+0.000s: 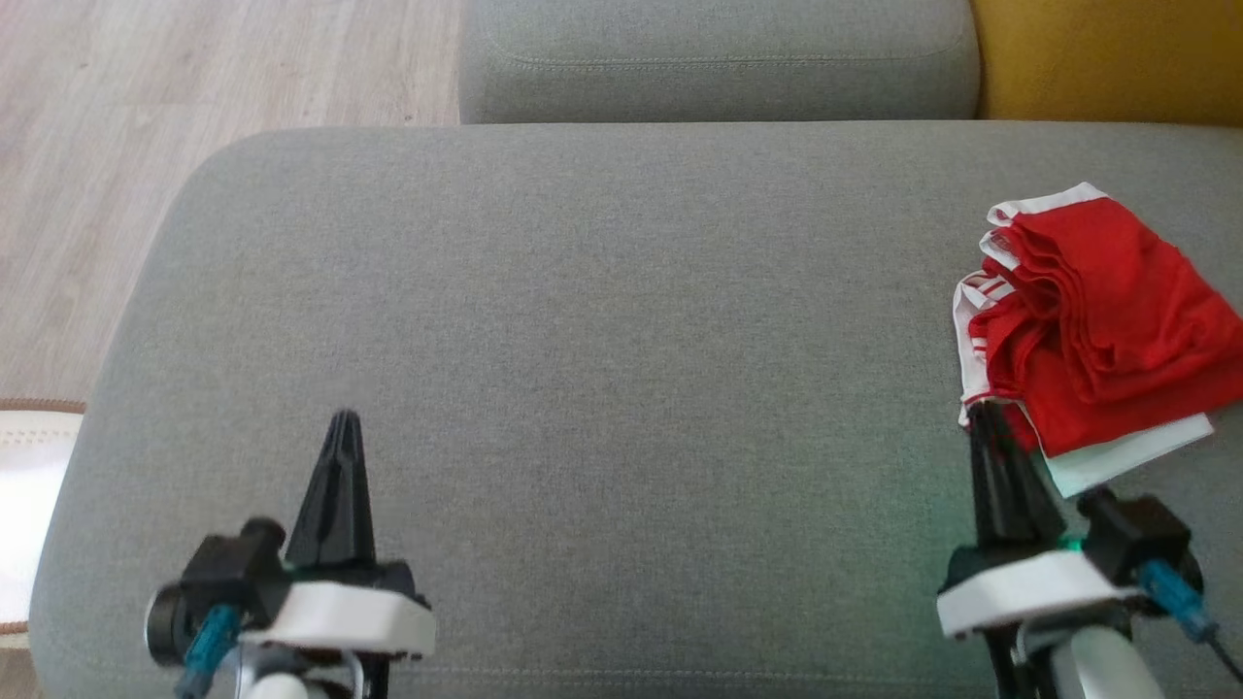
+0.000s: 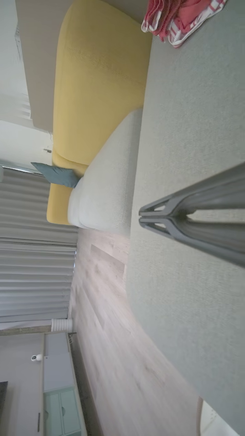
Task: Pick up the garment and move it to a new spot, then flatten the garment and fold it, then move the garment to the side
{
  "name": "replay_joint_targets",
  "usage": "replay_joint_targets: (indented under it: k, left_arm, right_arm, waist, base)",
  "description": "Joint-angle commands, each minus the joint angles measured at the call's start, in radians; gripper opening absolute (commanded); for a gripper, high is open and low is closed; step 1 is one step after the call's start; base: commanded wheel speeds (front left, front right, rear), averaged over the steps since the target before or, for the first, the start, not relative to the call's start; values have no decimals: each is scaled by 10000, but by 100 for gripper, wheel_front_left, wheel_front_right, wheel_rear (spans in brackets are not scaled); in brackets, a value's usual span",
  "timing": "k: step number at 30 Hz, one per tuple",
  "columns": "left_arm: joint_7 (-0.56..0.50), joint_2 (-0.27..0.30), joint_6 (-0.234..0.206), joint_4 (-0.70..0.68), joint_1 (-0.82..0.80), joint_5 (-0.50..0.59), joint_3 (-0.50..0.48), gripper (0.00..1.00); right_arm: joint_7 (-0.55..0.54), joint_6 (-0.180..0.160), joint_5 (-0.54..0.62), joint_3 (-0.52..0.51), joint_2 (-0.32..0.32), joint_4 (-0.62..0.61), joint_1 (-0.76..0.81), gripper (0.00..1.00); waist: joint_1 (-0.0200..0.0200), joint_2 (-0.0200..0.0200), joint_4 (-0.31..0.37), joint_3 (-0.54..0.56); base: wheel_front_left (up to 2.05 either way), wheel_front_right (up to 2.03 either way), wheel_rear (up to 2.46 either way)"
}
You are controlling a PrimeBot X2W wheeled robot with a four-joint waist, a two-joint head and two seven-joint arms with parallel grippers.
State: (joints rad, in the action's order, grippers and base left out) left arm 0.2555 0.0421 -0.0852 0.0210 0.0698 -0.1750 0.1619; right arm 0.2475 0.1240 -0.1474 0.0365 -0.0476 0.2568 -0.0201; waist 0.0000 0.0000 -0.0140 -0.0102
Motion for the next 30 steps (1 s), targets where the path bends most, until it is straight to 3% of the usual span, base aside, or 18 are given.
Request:
replay_joint_targets:
  k: [1,30]
  left_arm:
    - [-32,14,8,-342,-209,-302,-32,0]
    - [-686,232,534,364,-618,-3767,-411,0]
  right_arm:
    - [-18,2,-292,1,-9,-311,-214,0]
    - [-701,17,-3764,-161,-166,-249,-378,0]
  waist:
    - [0,0,3,0]
    - [0,0,34,18]
  base:
    - [0,0,0]
    - [0,0,0]
